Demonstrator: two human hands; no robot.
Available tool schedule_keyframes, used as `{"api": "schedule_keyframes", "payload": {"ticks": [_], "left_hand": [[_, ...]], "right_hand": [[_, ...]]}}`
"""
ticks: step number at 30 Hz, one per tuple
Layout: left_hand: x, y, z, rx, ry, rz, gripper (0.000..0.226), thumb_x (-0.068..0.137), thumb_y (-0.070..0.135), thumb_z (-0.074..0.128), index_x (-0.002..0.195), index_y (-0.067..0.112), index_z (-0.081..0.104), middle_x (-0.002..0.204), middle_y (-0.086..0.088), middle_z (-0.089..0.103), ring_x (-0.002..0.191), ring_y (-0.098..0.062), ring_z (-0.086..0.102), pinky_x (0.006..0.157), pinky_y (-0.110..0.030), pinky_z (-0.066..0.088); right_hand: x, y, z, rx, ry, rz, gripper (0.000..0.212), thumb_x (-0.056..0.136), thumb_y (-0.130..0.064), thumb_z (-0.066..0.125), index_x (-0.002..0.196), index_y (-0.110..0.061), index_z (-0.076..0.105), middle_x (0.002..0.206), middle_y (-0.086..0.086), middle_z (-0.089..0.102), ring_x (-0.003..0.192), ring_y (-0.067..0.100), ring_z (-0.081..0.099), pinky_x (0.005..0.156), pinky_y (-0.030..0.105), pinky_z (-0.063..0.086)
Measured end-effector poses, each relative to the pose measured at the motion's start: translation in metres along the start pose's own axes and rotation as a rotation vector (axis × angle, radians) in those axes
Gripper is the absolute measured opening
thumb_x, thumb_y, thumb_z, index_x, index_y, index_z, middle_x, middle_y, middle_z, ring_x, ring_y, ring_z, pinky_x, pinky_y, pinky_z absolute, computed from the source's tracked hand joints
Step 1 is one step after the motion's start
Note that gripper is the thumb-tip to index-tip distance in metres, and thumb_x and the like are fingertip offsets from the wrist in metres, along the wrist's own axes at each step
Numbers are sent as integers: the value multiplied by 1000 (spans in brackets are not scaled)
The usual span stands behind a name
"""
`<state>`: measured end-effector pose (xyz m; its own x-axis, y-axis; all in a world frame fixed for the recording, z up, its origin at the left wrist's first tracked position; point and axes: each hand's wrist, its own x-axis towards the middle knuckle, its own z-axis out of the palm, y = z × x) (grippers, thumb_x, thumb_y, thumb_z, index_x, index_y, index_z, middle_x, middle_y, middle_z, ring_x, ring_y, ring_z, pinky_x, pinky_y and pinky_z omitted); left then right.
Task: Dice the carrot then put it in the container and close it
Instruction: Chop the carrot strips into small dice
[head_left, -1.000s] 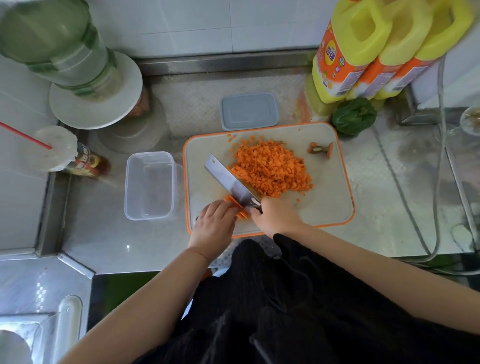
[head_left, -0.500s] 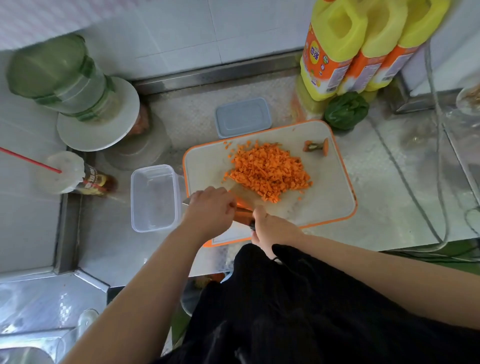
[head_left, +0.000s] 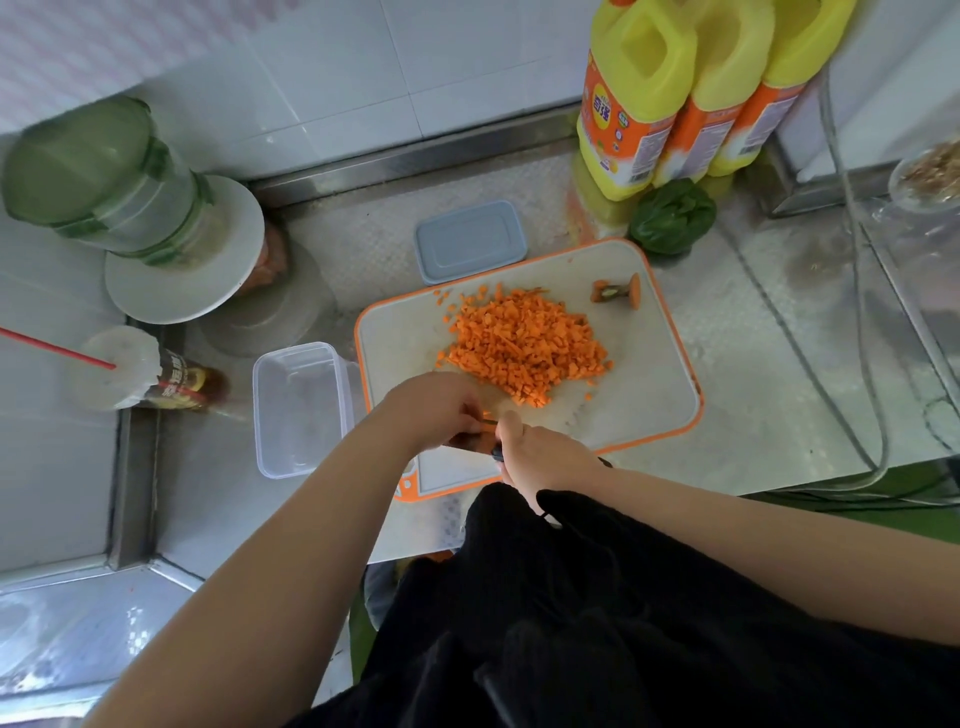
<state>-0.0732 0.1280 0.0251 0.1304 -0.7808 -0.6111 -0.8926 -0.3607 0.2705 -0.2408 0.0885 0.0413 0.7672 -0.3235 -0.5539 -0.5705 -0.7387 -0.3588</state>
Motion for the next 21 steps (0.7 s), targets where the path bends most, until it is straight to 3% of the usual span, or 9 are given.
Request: {"api": "schedule_keyframes", "payload": {"ticks": [3,6,10,13,16,19,21], "left_hand": [[11,-4,1,49,0,-16,13,91,31,64,100,27,73,101,7,65,96,-15,59,83,-38,52],[18,-10,2,92,37,-14,9,89,27,63,95,29,70,97,8,63,94,-17,59,78,-37,52],[24,-12,3,128,45,10,15,89,18,59,93,29,67,94,11,57,95,-17,57,69,-30,41],[23,-13,-8,98,138,22,19,90,14,55,98,25,70,102,6,63,101,-20,58,79,-35,48],[9,-14,-20,-73,411,46,21,97,17,54,111,20,69,111,1,66,107,-19,55,88,-32,43],[-15,-19,-9,-164,1009,160,17,98,15,52,104,9,67,100,-9,66,95,-26,57,84,-31,42],[-23,-28,16,-110,1197,200,13,99,15,50,102,7,59,97,-14,62,90,-30,56,82,-36,46]], "right_hand": [[0,1,0,-6,10,-5,39,99,-20,44,130,-3,29,112,12,58,84,26,53,64,34,35],[0,4,0,5,9,1,42,100,-20,42,135,-2,27,115,13,58,97,30,58,67,35,36],[-4,7,-4,43,-4,-8,35,99,-22,44,127,-4,31,111,11,59,81,24,49,69,35,38],[-10,10,-4,45,48,-10,39,99,-27,44,128,-5,30,101,5,60,77,23,54,65,33,37],[-9,16,-5,144,138,79,29,97,-33,44,113,-11,36,80,-2,57,65,21,55,61,33,45],[-4,27,-9,254,230,223,27,96,-41,48,101,-17,36,81,-2,59,79,25,63,66,34,49],[-3,36,-11,354,284,255,28,96,-41,49,101,-16,38,80,-2,55,80,26,62,64,32,45]]}}
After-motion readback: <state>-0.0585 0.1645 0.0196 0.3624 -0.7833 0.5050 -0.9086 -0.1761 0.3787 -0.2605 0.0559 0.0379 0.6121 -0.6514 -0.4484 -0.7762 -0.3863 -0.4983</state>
